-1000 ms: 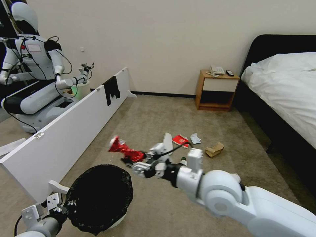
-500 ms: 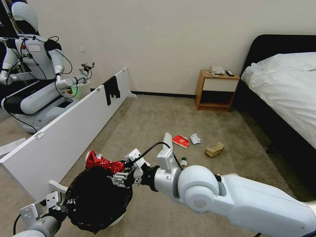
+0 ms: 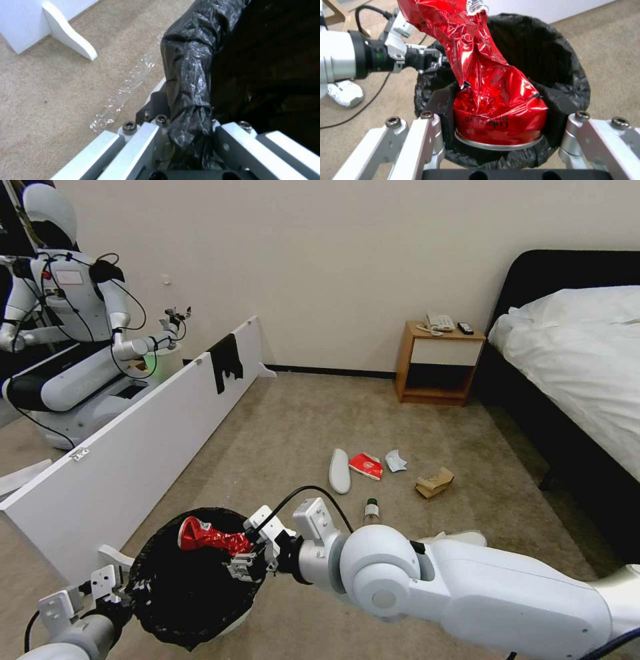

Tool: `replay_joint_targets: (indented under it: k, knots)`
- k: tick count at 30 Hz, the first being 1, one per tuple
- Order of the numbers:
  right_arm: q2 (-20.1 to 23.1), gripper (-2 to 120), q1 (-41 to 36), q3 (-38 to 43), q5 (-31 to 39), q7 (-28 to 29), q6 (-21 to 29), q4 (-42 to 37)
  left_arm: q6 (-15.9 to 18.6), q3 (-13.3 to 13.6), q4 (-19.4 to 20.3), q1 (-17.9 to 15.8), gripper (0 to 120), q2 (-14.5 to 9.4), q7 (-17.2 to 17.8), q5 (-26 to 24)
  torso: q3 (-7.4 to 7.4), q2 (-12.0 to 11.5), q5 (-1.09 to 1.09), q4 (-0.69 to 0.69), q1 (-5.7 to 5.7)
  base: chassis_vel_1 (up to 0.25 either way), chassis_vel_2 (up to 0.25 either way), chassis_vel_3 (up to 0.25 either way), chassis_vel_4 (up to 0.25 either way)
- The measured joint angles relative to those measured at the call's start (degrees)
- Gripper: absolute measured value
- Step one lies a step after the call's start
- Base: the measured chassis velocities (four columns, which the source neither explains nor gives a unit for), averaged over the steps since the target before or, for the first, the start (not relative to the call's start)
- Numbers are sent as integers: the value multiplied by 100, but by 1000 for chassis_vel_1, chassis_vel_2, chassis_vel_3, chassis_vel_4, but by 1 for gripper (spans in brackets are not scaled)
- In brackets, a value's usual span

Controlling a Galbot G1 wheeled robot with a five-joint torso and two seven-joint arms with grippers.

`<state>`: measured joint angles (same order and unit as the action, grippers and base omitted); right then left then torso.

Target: Pick up the trash bin, then pick up the garbage from the floor and place it into the trash bin.

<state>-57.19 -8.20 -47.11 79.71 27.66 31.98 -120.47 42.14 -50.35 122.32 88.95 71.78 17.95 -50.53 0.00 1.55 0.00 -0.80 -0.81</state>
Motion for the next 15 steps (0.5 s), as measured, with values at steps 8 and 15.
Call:
replay_joint_targets:
  k: [8, 15]
  knots:
    - [-204, 49, -25, -115, 62, 169, 111, 240, 0, -3, 18, -8, 1, 20, -8, -6, 0, 0, 0, 0, 0, 0, 0, 0, 0]
    - [-364, 49, -133, -196, -41, 211, 101, 605, 0, -9, 63, 23, 1, 51, -23, -10, 0, 0, 0, 0, 0, 0, 0, 0, 0]
